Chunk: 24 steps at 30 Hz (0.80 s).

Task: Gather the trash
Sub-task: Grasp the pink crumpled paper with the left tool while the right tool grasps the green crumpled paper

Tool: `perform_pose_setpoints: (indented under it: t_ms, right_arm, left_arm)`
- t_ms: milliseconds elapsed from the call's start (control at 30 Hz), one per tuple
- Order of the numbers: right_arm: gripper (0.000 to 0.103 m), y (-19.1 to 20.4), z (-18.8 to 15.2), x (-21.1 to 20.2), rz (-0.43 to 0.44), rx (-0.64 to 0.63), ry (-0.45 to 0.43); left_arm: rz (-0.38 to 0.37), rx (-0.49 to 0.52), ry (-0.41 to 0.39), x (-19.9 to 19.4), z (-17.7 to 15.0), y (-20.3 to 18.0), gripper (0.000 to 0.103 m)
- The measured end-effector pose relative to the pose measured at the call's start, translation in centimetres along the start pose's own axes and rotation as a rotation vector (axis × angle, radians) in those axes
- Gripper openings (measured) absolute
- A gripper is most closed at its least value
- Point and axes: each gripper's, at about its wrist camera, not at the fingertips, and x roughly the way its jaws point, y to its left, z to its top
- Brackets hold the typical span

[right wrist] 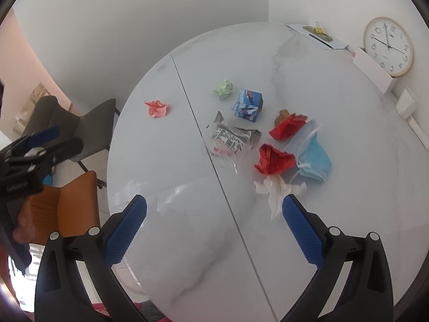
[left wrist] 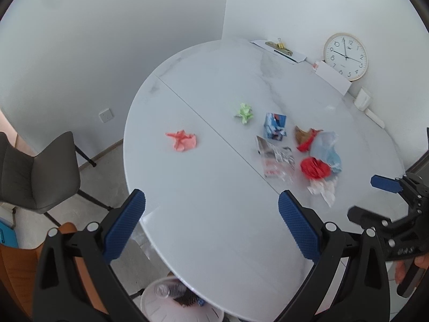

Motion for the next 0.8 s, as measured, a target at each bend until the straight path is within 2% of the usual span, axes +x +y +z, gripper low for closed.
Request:
perform_pose_setpoints:
  t_ms: [233,400,700,800]
  right_arm:
    - [0.100,-1.0,3.1,4.8,0.039,-0.034,0.020]
    - [0.100,-2.2,4.8,7.9,0.059,-0.029,0.038]
    - [0.100,-4.4,6.5,10.8,0.072,-0.004,0.046]
    - [0.100,-4.8,7.0,11.2,0.067,-0.004,0.050]
  left_arm:
    - [0.017,-0.027,0.015,7.5,3.7,1.4,0.095]
    - [0.050,-0.060,0.070,13.9,5.6,2.4,0.093]
    - [0.119,-0.095,0.160,22.1,6.8,3.3,0.076]
    - [0.148,-0.072,0.184,23.7,6.8,3.1,0.063]
